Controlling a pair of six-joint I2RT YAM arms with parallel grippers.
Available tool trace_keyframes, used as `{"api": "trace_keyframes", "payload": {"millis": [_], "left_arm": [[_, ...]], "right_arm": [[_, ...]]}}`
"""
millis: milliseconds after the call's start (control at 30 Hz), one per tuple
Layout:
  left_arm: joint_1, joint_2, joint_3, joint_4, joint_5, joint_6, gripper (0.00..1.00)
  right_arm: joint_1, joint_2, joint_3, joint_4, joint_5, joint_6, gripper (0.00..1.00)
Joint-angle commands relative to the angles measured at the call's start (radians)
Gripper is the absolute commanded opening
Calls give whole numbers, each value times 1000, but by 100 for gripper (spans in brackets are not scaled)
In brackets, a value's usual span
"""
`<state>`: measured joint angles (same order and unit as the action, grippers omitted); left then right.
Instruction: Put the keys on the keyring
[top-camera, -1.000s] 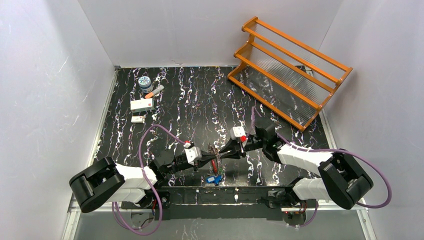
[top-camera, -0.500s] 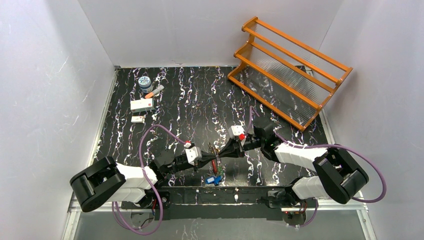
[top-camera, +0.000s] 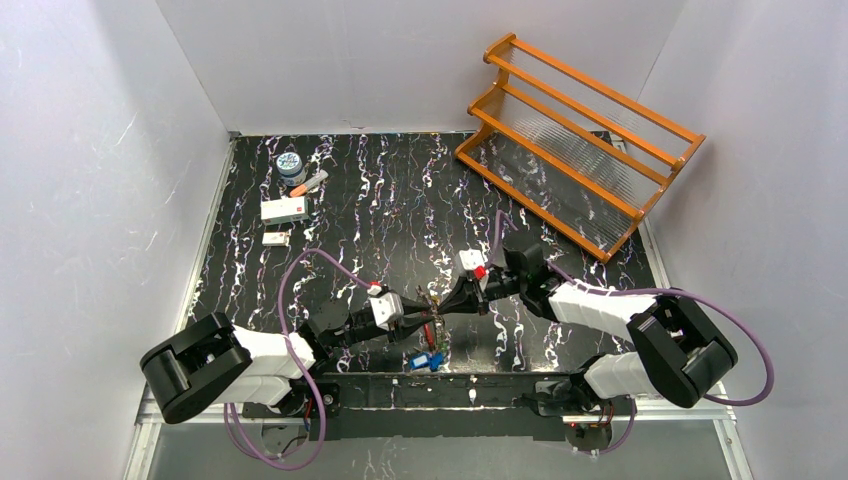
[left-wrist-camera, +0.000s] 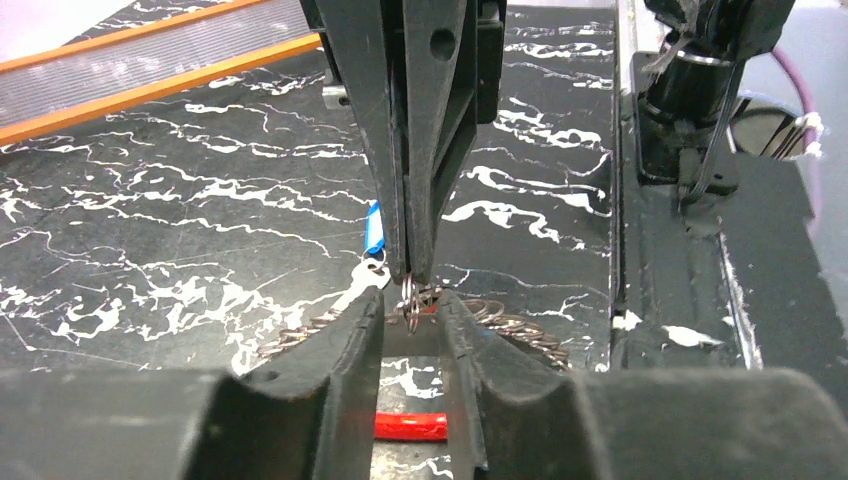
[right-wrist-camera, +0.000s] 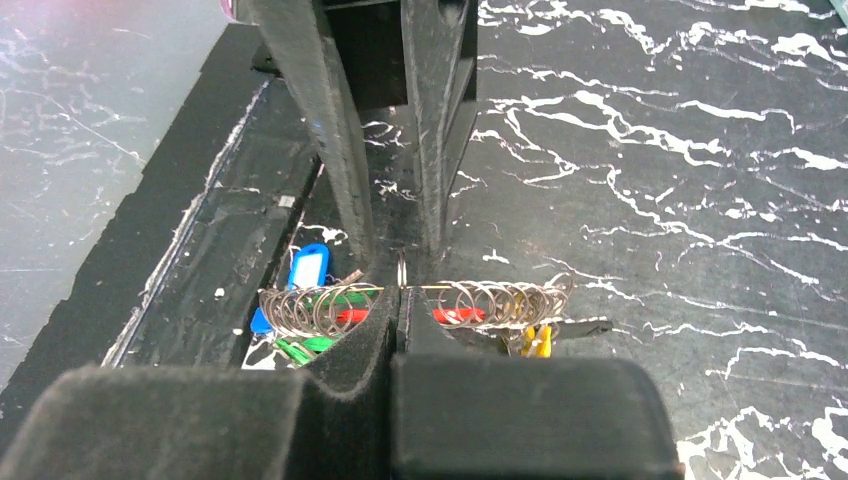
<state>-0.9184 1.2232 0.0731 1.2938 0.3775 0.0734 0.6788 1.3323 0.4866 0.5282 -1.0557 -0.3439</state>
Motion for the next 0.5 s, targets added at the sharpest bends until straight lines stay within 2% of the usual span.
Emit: {"api": "trace_keyframes", "payload": {"millis": [0, 167, 367, 467], "left_arm": [[-2, -6, 10, 49, -35, 18, 30], [-2, -19, 21, -4, -72, 48, 38], [-2, -6, 74, -151, -68, 92, 39], [-2, 10, 99, -209, -47, 106, 36]], "right_arm": [[0, -26, 69, -143, 44, -79, 1], [0, -29, 103, -301, 139, -126, 1], [14, 12, 158, -451, 252, -174, 1], [32, 34, 179, -494, 283, -200, 1]]}}
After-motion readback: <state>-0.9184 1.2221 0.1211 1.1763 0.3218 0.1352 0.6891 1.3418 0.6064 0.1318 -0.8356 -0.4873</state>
